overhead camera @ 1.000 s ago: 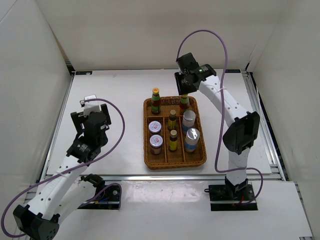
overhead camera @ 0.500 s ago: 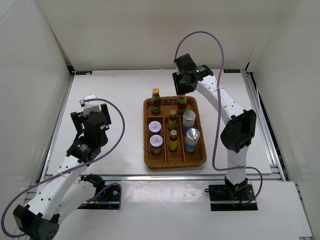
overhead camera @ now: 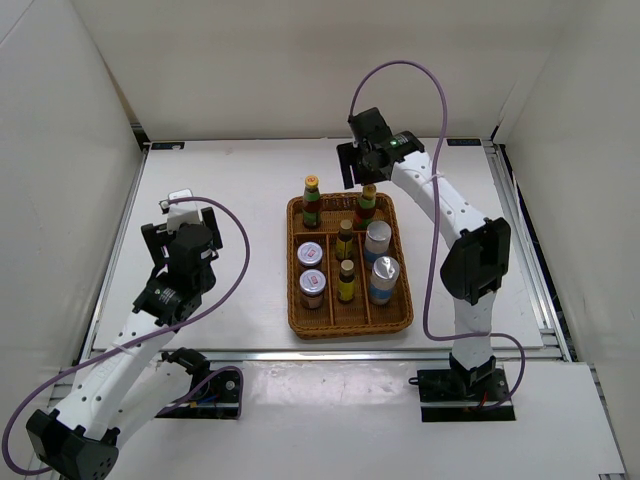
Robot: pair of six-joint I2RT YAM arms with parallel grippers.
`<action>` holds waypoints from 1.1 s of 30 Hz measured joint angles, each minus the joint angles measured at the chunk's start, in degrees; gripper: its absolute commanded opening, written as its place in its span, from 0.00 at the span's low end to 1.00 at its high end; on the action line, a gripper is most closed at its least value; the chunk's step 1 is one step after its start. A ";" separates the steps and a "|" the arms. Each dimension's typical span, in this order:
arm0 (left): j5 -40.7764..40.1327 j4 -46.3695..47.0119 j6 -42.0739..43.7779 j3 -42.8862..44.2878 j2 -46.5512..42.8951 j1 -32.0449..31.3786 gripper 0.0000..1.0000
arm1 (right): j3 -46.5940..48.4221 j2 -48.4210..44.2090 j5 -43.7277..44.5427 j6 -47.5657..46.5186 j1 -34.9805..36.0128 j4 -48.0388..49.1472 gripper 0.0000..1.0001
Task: Organize the condiment bottles
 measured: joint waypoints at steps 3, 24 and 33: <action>0.00 0.00 0.00 0.00 0.00 0.00 1.00 | 0.00 0.00 0.61 -0.04 0.00 0.31 0.83; 0.00 0.07 0.00 -0.17 0.04 0.00 1.00 | 0.04 -3.87 6.58 -0.50 0.00 0.33 0.99; 0.00 0.17 -0.02 -0.26 1.90 0.00 1.00 | -8.98 -19.30 10.01 -2.27 0.00 1.70 0.99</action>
